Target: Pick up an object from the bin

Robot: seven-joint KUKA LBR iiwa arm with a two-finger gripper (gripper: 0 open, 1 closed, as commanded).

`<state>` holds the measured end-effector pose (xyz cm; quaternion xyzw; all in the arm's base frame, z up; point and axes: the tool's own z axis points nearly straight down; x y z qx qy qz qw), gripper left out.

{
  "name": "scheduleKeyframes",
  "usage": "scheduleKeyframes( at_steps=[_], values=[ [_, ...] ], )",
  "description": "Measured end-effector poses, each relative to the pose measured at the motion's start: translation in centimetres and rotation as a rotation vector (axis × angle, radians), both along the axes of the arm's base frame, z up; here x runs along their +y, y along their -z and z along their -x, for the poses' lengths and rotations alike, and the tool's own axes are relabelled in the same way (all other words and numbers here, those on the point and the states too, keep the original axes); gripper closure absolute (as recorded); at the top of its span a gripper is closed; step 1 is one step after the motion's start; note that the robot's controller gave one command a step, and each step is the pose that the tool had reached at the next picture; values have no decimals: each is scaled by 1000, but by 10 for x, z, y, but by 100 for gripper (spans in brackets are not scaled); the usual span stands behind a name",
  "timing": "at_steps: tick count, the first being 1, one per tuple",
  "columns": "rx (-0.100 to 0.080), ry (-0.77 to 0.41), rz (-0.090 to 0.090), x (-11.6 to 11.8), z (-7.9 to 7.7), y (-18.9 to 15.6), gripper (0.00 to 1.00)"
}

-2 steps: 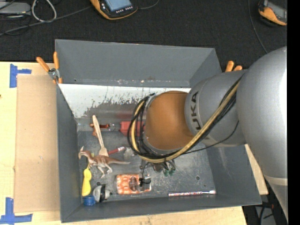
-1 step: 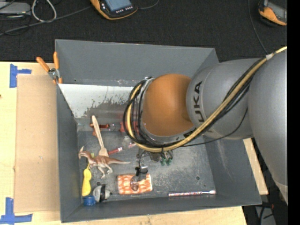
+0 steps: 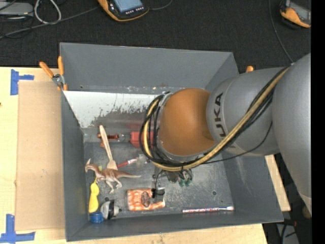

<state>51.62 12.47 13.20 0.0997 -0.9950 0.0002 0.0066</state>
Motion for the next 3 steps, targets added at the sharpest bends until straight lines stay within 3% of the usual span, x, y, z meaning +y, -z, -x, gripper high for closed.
scheduleKeyframes(
  at_steps=[1, 2, 3],
  values=[
    [-3, 19, -1, 13, 7, 11, 0],
    [0, -37, -1, -27, -7, 62, 0],
    [-5, 106, -6, -37, 17, 61, 100]
  ],
)
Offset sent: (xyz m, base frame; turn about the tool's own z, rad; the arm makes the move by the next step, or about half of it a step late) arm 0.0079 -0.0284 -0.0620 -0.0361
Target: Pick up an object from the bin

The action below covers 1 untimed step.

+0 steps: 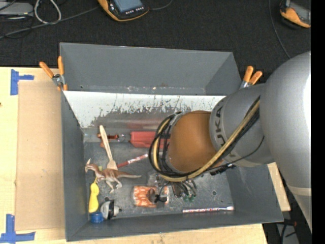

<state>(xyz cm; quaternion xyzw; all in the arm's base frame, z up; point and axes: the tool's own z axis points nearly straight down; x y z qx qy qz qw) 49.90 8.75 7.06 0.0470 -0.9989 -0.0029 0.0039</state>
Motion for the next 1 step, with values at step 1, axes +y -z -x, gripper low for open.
scheduleKeyframes(
  at_steps=[1],
  values=[
    [0, 1, 0, 0, 0, 0, 100]
  ],
)
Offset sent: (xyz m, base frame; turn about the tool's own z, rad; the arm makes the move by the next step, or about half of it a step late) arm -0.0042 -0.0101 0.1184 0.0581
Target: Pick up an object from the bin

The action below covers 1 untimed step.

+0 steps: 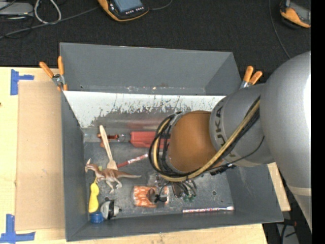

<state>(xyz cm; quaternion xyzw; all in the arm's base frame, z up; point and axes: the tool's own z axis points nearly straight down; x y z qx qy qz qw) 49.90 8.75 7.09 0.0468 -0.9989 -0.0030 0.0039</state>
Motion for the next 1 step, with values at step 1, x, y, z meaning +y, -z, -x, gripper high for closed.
scheduleKeyframes(
  at_steps=[1],
  values=[
    [6, 40, 1, -7, 4, -88, 100]
  ],
)
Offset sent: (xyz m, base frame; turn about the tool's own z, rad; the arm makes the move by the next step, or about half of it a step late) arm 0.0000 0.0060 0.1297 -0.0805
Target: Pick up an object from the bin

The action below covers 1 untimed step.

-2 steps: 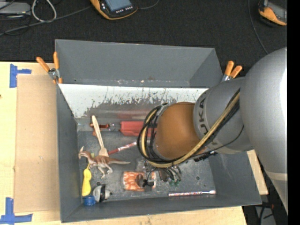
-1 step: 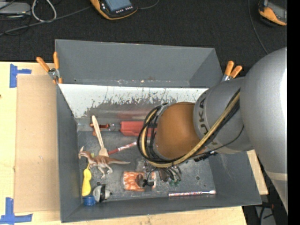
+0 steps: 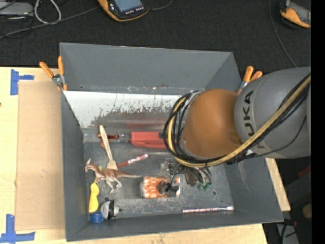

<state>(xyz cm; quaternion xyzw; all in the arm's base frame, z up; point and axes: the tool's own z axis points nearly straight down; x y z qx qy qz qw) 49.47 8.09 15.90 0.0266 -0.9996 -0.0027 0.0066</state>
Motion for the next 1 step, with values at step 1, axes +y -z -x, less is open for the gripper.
scheduleKeyframes(
  at_steps=[1],
  values=[
    [2, -120, -2, 12, -4, -38, 100]
  ],
)
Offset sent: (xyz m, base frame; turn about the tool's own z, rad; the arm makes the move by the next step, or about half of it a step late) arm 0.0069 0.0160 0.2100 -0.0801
